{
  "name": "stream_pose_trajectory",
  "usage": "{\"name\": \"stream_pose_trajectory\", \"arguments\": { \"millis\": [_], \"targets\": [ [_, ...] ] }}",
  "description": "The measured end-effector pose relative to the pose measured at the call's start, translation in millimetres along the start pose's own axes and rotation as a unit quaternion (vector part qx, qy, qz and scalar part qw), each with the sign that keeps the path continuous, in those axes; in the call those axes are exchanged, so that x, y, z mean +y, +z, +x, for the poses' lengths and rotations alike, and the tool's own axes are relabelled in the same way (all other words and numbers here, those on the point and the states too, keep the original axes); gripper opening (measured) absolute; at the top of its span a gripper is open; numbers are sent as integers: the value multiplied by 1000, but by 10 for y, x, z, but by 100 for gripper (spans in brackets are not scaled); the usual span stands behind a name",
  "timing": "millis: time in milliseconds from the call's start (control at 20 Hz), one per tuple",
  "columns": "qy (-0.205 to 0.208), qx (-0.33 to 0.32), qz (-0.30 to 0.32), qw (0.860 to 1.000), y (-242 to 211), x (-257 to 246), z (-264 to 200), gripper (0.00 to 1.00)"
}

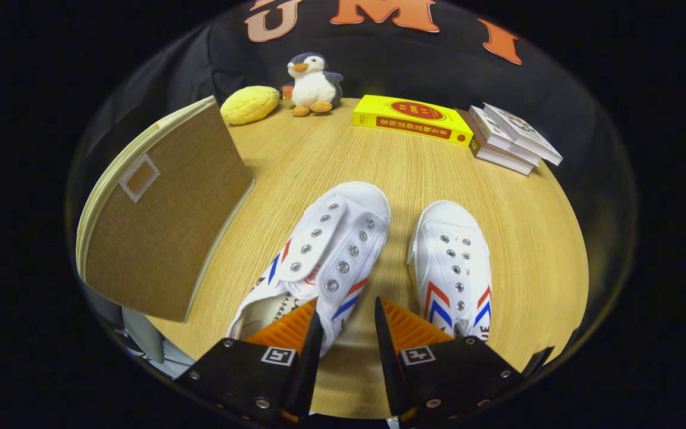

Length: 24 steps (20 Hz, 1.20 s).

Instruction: Open the storage box then place both shoes into the box .Put the left shoe in first, then the right shoe, with the right side of both shoes facing outward in a uniform manner.

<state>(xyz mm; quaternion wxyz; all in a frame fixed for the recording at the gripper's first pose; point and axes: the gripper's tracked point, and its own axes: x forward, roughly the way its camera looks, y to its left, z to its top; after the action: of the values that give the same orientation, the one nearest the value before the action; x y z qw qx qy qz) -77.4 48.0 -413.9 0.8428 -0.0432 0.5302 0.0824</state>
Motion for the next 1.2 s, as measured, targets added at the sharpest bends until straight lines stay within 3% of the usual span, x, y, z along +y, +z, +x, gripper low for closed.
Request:
{"name": "stream_pose_trajectory", "arguments": {
  "millis": [300, 550, 600, 700, 1200],
  "targets": [
    [-8, -38, 19, 999, 133, 24, 139, 30],
    [13, 16, 71, 997, 117, 2, 138, 20],
    [13, 30, 89, 995, 99, -8, 129, 12],
    [20, 56, 135, 989, 107, -2, 102, 5],
    [63, -9, 177, 982, 778, 186, -316, 2]
  ]
}}
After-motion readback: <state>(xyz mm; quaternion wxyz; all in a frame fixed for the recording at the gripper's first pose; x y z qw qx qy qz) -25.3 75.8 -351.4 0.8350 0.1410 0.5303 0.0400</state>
